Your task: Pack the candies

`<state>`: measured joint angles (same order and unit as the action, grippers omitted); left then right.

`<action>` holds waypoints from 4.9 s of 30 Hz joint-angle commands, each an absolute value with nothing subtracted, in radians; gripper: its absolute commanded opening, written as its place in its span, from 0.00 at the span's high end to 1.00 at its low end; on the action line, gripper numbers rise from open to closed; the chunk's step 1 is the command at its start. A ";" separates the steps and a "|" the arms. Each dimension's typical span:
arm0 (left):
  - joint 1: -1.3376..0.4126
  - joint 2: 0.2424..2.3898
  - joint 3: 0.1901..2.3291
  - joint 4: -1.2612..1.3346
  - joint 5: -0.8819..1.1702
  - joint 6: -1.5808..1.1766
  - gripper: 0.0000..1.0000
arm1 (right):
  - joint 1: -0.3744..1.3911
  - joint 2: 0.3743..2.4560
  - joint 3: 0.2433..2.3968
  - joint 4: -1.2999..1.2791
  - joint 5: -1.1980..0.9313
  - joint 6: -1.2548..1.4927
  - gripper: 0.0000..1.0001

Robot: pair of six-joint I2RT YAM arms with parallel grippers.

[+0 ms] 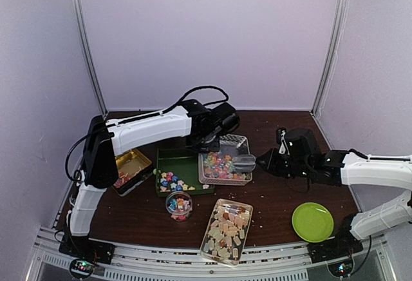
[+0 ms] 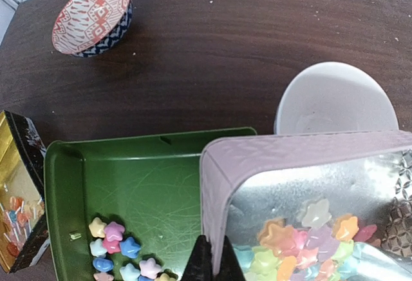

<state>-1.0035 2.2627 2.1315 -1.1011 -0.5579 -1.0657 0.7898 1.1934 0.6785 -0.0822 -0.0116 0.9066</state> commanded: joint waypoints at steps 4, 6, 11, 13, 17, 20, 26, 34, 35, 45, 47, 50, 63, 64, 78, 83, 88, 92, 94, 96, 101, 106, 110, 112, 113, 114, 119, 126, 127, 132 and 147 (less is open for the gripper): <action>-1.015 2.168 2.124 -0.992 -0.477 -1.116 1.00 | 0.763 1.285 0.637 -0.005 -0.226 0.952 1.00; -1.014 2.168 2.122 -0.992 -0.474 -1.118 1.00 | 0.758 1.299 0.647 -0.006 -0.251 0.942 1.00; -1.014 2.166 2.124 -0.992 -0.467 -1.114 1.00 | 0.743 1.332 0.677 -0.033 -0.319 0.892 1.00; -1.014 2.166 2.125 -0.992 -0.462 -1.111 1.00 | 0.732 1.350 0.690 -0.047 -0.361 0.870 1.00; -1.014 2.165 2.125 -0.992 -0.460 -1.107 1.00 | 0.720 1.391 0.707 -0.049 -0.437 0.845 1.00; -1.014 2.163 2.125 -0.992 -0.459 -1.104 1.00 | 0.716 1.416 0.703 -0.019 -0.470 0.851 1.00; -1.012 2.163 2.125 -0.992 -0.458 -1.104 1.00 | 0.713 1.460 0.660 0.121 -0.525 0.940 1.00; -1.011 2.164 2.117 -0.993 -0.464 -1.104 1.00 | 0.689 1.497 0.556 0.441 -0.584 1.160 1.00; -1.011 2.163 2.118 -0.993 -0.464 -1.103 1.00 | 0.689 1.504 0.548 0.465 -0.589 1.180 1.00; -1.002 2.157 2.101 -0.994 -0.481 -1.095 1.00 | 0.683 1.547 0.491 0.743 -0.623 1.371 1.00; -0.998 2.154 2.096 -0.994 -0.486 -1.094 1.00 | 0.681 1.551 0.487 0.779 -0.627 1.394 1.00; -0.993 2.151 2.093 -0.994 -0.487 -1.093 1.00 | 0.681 1.557 0.481 0.832 -0.630 1.428 1.00; -0.973 2.132 2.071 -1.003 -0.502 -1.100 1.00 | 0.667 1.532 0.463 0.892 -0.633 1.461 1.00; -0.973 2.132 2.068 -1.003 -0.502 -1.101 1.00 | 0.666 1.529 0.461 0.893 -0.631 1.461 1.00; -0.966 2.132 2.055 -1.012 -0.509 -1.111 1.00 | 0.653 1.458 0.427 0.898 -0.609 1.471 1.00; -0.965 2.134 2.047 -1.012 -0.508 -1.118 1.00 | 0.649 1.431 0.416 0.884 -0.603 1.467 1.00; -0.965 2.134 2.049 -1.012 -0.506 -1.118 1.00 | 0.637 1.424 0.396 0.913 -0.597 1.479 1.00; -0.965 2.135 2.055 -1.020 -0.509 -1.121 1.00 | 0.634 1.431 0.383 0.949 -0.587 1.503 1.00; -0.965 2.134 2.056 -1.022 -0.509 -1.122 1.00 | 0.634 1.440 0.374 0.989 -0.577 1.525 1.00; -0.965 2.134 2.056 -1.022 -0.508 -1.123 1.00 | 0.633 1.458 0.355 1.060 -0.560 1.564 1.00; -0.962 2.134 2.064 -1.025 -0.507 -1.127 1.00 | 0.634 1.496 0.326 1.200 -0.537 1.645 1.00; -0.960 2.134 2.081 -1.044 -0.513 -1.129 1.00 | 0.635 1.483 0.316 1.201 -0.541 1.644 1.00; -0.954 2.134 2.083 -1.045 -0.508 -1.128 1.00 | 0.632 1.460 0.309 1.190 -0.547 1.639 1.00; -0.948 2.132 2.085 -1.049 -0.503 -1.124 1.00 | 0.631 1.436 0.295 1.181 -0.546 1.641 1.00; -0.945 2.131 2.088 -1.054 -0.504 -1.122 1.00 | 0.632 1.419 0.286 1.169 -0.544 1.637 1.00; -0.943 2.130 2.091 -1.058 -0.504 -1.121 1.00 | 0.632 1.399 0.275 1.154 -0.541 1.633 1.00; -0.937 2.120 2.092 -1.063 -0.494 -1.112 1.00 | 0.631 1.272 0.220 1.068 -0.510 1.615 1.00; -0.945 2.169 2.152 -1.061 -0.407 -1.088 1.00 | 0.628 0.992 0.203 0.783 -0.428 1.546 1.00; -0.952 2.184 2.174 -1.062 -0.393 -1.081 1.00 | 0.627 0.951 0.210 0.708 -0.417 1.530 1.00; -0.975 2.254 2.261 -1.062 -0.339 -1.075 1.00 | 0.613 0.787 0.227 0.513 -0.386 1.486 1.00; -1.012 2.411 2.361 -0.903 -0.190 -1.031 1.00 | 0.609 0.606 0.212 0.367 -0.362 1.477 1.00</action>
